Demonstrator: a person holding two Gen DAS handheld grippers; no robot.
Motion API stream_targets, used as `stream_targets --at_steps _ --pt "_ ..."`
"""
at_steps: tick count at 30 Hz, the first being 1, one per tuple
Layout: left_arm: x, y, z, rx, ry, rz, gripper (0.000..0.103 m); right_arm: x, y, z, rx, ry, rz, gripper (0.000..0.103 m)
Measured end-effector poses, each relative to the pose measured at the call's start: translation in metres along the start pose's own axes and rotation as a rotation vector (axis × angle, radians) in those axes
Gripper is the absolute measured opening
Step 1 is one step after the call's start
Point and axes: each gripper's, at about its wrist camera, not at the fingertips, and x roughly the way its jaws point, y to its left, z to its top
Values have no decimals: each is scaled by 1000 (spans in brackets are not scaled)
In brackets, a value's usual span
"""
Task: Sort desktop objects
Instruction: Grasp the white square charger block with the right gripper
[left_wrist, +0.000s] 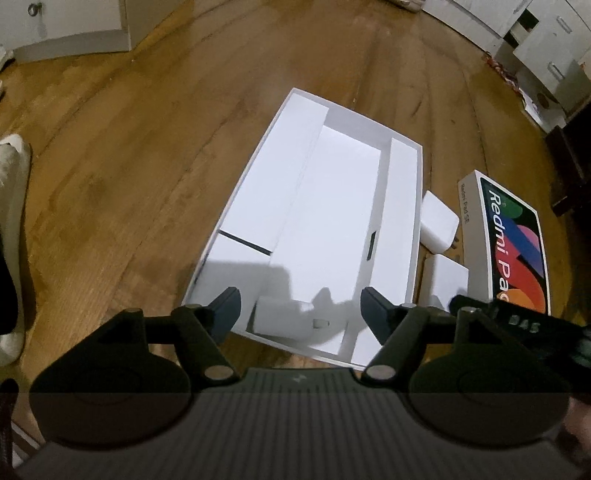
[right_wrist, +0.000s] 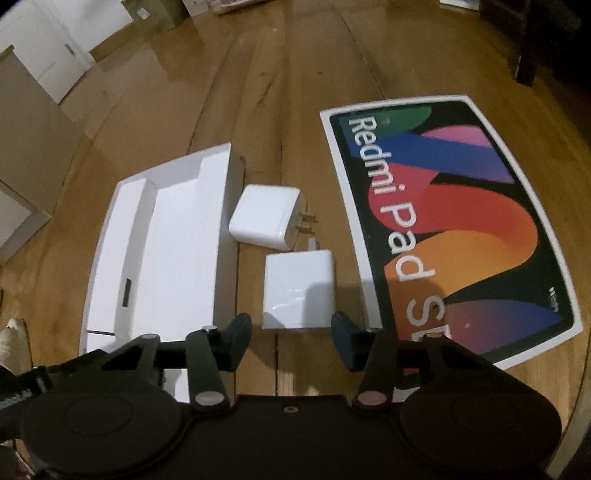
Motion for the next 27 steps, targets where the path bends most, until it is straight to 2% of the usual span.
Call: stream_targets --at_steps 6,10,16,27 --pt "-5 -12 1 54 -10 26 74 13 2 -3 23 -15 -13 57" --pt "-4 -4 3 15 -2 2 76 19 -2 -1 45 -13 -32 57" --pt "9 8 6 -39 34 -5 76 34 -18 9 133 -6 30 60" --pt "18 12 9 -64 47 -9 76 51 9 25 -39 -59 -82 62"
